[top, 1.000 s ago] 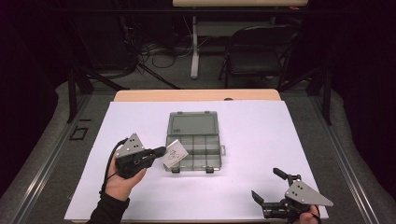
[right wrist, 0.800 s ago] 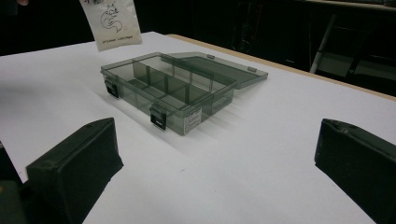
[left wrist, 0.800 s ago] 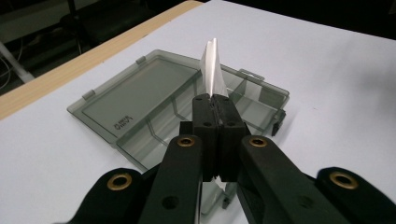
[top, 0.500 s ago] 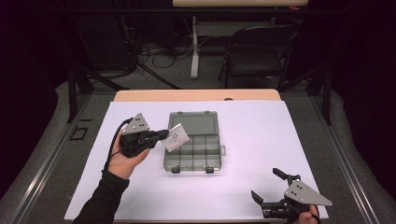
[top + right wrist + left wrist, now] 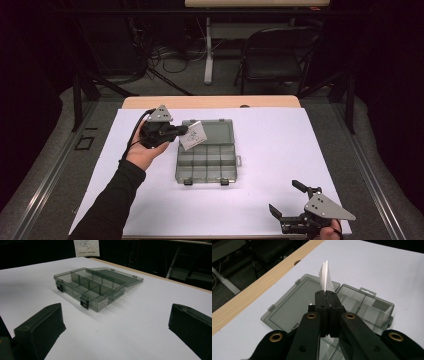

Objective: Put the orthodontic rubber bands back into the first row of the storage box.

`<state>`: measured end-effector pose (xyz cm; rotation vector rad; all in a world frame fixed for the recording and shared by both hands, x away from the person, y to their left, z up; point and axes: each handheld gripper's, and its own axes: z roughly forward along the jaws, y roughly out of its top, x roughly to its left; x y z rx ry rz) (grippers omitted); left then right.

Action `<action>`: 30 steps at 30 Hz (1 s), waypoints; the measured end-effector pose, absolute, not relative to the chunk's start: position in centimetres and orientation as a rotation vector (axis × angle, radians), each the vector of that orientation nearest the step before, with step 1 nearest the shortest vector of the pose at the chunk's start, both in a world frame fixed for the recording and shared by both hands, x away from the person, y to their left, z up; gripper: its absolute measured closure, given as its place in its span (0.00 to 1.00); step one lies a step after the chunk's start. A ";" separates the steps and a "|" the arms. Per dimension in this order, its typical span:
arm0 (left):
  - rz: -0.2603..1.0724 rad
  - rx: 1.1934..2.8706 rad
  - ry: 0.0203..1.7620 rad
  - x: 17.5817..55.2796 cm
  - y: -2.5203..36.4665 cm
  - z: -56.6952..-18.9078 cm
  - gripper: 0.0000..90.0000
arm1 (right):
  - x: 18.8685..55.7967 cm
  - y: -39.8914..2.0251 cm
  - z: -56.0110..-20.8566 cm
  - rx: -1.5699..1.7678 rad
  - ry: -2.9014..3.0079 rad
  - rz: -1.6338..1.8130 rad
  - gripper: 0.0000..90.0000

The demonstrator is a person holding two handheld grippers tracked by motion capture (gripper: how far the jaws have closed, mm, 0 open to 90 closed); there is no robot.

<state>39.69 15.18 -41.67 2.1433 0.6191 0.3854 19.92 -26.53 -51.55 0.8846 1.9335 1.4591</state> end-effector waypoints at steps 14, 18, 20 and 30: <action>0.326 2.242 0.616 41.6 13.8 -43.7 0.99 | 19.9 -26.5 -51.5 0.884 1.934 1.460 0.00; 0.304 2.288 0.610 41.8 12.9 -44.8 0.99 | 19.9 -26.6 -51.5 0.886 1.942 1.457 0.00; 0.300 2.297 0.613 41.9 12.8 -45.0 0.99 | 19.9 -26.5 -51.6 0.886 1.930 1.465 0.00; 0.257 2.361 0.609 41.9 12.0 -46.7 0.99 | 19.9 -26.5 -51.5 0.883 1.937 1.462 0.00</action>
